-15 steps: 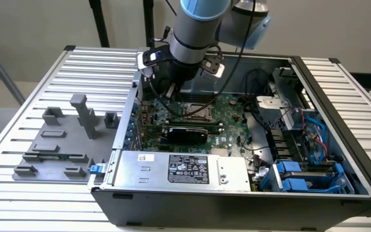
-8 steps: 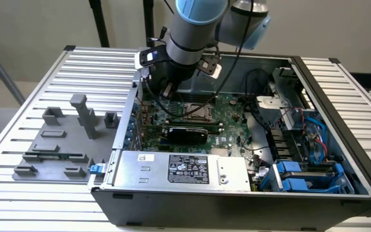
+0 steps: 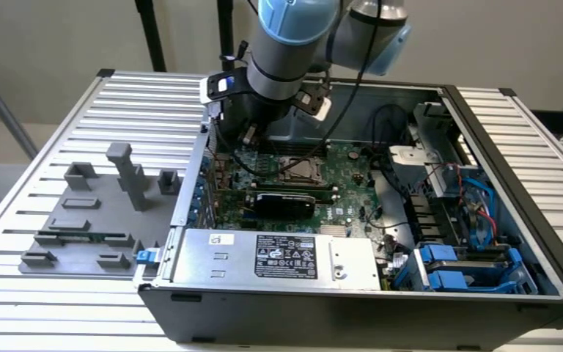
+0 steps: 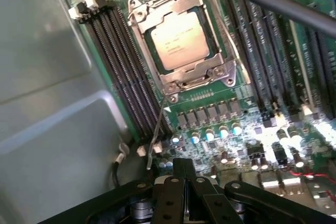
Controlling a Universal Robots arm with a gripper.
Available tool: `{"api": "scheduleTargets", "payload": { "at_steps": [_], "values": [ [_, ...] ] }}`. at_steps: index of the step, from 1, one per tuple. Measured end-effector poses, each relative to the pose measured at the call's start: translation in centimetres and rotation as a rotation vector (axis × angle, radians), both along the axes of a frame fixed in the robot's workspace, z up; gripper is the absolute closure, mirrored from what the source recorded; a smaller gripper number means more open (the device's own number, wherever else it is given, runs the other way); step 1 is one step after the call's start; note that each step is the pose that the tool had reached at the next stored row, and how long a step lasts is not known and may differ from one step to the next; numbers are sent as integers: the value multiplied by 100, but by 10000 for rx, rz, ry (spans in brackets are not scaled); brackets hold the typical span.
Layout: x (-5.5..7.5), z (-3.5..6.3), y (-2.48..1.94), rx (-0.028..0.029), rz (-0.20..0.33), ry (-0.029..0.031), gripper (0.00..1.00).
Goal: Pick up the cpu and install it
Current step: 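Install the first cpu locking lever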
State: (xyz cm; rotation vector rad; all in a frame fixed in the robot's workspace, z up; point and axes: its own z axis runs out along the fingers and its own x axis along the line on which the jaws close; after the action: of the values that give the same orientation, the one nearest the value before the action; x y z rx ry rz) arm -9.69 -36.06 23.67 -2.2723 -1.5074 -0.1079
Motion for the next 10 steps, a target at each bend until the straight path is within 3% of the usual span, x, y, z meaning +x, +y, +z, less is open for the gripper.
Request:
{"api": "scheduleTargets", "payload": {
  "at_steps": [1, 3, 10],
  "values": [
    [-3, 0, 0, 98, -69, 1, 89],
    [-3, 0, 0, 197, -258, -1, 89],
    [-3, -1, 14, 263, -707, -5, 89]
  ]
}}
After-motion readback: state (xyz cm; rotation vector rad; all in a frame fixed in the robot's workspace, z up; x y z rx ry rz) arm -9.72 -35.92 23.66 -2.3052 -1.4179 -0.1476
